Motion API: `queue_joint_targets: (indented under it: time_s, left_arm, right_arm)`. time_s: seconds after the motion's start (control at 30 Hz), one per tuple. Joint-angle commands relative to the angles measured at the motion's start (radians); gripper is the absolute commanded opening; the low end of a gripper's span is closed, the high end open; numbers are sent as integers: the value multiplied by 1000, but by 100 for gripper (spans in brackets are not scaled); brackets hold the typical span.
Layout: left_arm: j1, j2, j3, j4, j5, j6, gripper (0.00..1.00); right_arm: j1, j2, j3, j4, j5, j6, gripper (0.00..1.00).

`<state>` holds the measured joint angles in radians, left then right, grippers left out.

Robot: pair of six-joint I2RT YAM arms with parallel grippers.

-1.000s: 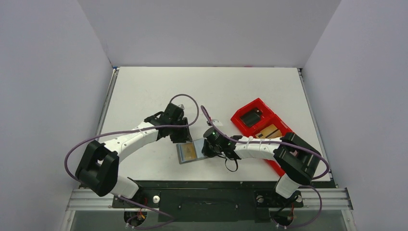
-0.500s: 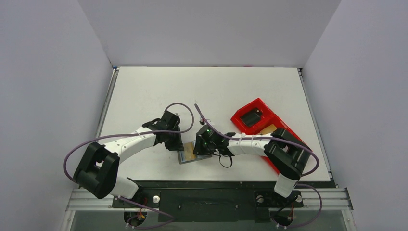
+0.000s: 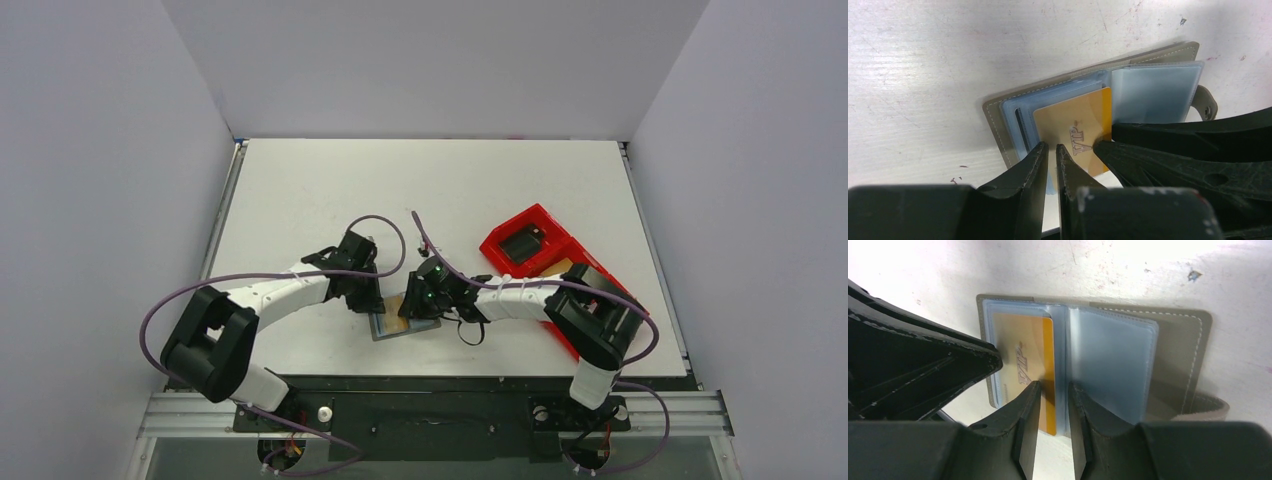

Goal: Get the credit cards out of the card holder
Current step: Remove the credit card from the card holder.

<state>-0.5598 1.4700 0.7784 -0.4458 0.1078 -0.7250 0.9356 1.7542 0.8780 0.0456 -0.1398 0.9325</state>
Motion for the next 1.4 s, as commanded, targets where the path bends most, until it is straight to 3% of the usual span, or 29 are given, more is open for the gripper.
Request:
queue_joint_targets:
  time_s: [0.0, 0.47, 1.0, 1.37]
  left_arm:
    - [5, 24, 0, 48, -1, -5, 10]
    - [2, 72, 0, 48, -24, -30, 6]
    - [4, 96, -12, 41, -45, -44, 0]
    - [5, 102, -12, 37, -48, -48, 0]
  right_arm:
    - [-15, 23, -24, 96, -32, 27, 24]
    - [-66, 10, -109, 193, -78, 67, 16]
    - [-132, 15, -252, 514, -197, 210, 17]
    - [-138, 28, -266, 555, -205, 237, 14]
